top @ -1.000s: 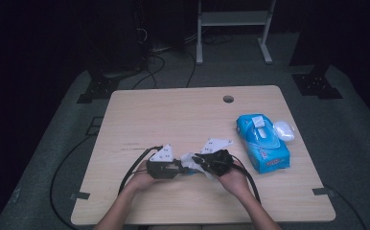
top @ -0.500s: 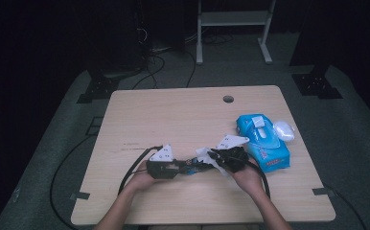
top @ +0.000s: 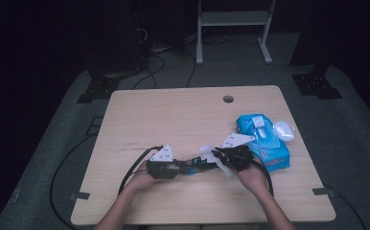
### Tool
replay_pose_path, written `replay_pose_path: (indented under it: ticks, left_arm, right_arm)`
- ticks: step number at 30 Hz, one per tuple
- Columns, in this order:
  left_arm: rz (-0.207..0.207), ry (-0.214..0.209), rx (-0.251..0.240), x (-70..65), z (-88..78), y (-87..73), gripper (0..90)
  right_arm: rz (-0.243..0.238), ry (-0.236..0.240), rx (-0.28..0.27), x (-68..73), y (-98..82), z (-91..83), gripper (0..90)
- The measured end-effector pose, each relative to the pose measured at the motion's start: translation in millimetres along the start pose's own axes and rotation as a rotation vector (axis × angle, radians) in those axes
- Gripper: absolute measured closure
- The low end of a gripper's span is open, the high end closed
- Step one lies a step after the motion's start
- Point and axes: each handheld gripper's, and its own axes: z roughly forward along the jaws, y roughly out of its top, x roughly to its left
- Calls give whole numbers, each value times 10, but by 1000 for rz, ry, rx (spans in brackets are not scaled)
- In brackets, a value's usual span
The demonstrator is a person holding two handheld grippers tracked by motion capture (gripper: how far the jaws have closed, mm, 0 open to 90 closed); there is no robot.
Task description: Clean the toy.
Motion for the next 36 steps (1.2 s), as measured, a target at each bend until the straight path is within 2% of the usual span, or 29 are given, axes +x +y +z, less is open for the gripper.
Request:
replay_pose_path:
  ticks: [1, 3, 5, 6, 7, 8, 11, 14, 16, 17, 20, 22, 24, 27, 28, 30, 33, 36]
  left_arm:
    - [-2, 0, -2, 1, 0, -2, 713]
    - [-3, -1, -2, 2, 1, -3, 713]
    - [-2, -1, -3, 2, 1, -4, 713]
    - [1, -1, -1, 3, -1, -3, 713]
    - [2, -1, 0, 3, -1, -2, 713]
    - [0, -2, -1, 4, 0, -2, 713]
    - [-6, -5, -8, 10, 3, -6, 713]
    - [-2, -1, -3, 1, 0, -3, 713]
    - [1, -1, 1, 2, -4, -2, 713]
    - [1, -2, 1, 3, -3, -1, 713]
    - [-4, -5, -6, 6, 5, -4, 713]
    - [-4, -6, -6, 8, 5, -6, 713]
    - [-7, -5, -8, 4, 6, -4, 713]
    - [-4, -3, -1, 1, 0, 0, 712]
    - [-3, -3, -1, 2, -1, -1, 712]
    - [-8, -4, -6, 2, 5, -3, 713]
    - [-5, -4, -5, -3, 11, 1, 713]
    - [-7, -6, -4, 2, 1, -4, 713]
  right_arm:
    - [-12, -3, 11, 4, -6, 15, 844]
    - [-3, -14, 21, -43, -46, 11, 844]
    - [7, -65, 46, -134, -85, -20, 845]
    - [23, -75, 59, -178, -109, -35, 844]
    - [51, -65, 45, -204, -128, -54, 844]
    - [60, -54, 29, -207, -131, -74, 844]
    - [52, 0, -14, -118, -63, -64, 844]
    - [18, 36, -13, -28, 4, 11, 844]
    - [8, 30, 10, -35, -20, 42, 844]
    - [19, 30, 7, -65, -50, 36, 843]
    - [31, -25, 27, -130, -81, -24, 843]
    - [37, -16, 5, -128, -68, -70, 843]
    - [27, 1, -12, -73, -29, -62, 843]
    - [0, 23, 23, 36, 5, 68, 843]
    - [-7, 28, 13, 69, 23, 93, 842]
    - [1, 71, 0, 129, 68, 135, 843]
    - [-22, 118, -10, 293, 152, 244, 843]
    - [-52, 132, -11, 389, 218, 313, 843]
